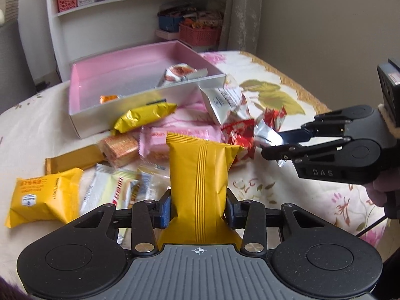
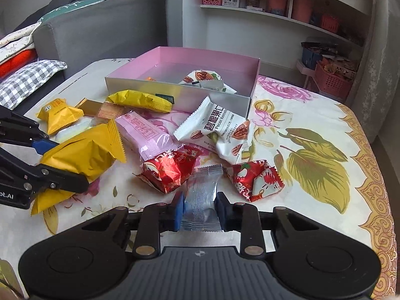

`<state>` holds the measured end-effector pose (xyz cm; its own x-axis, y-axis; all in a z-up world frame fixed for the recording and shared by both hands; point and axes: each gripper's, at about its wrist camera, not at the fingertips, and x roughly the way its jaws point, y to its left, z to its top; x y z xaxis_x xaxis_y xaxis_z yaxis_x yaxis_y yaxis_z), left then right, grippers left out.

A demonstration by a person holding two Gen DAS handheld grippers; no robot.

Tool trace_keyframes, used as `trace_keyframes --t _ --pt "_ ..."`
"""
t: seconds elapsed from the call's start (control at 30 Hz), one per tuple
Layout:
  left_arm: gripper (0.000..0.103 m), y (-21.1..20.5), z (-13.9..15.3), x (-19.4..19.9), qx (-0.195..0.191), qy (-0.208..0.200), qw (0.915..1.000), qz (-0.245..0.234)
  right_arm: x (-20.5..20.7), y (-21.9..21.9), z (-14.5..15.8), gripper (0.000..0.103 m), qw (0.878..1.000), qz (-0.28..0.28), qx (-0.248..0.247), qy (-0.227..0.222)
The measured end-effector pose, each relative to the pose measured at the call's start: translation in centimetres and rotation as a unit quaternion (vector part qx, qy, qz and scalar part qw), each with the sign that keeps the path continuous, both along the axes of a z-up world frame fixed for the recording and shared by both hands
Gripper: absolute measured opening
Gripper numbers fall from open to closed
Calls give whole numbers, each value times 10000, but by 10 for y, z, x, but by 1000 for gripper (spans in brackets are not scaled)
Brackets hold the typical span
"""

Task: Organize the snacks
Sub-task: 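Lower both held packs into the pink tray box and release them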

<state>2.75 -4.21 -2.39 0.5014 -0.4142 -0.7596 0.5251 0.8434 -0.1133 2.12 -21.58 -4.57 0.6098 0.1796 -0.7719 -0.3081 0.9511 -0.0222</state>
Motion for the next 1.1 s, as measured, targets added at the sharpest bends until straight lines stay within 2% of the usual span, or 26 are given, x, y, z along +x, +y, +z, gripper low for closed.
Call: trace_keyframes --t 0.27,0.47,0.8,1.1 --pt "37 19 32 -5 -239 -302 9987 322 -7 5 32 18 9993 -17 62 -373" --pt "37 31 60 -10 -400 -628 9957 546 -10 12 61 18 9970 32 304 -714" --pt "37 51 96 -9 -579 -1126 9854 1139 -9 28 100 18 9901 136 647 -1236" --pt "37 67 110 11 -820 -1343 9750 1571 10 31 116 18 9845 -116 1045 -1407"
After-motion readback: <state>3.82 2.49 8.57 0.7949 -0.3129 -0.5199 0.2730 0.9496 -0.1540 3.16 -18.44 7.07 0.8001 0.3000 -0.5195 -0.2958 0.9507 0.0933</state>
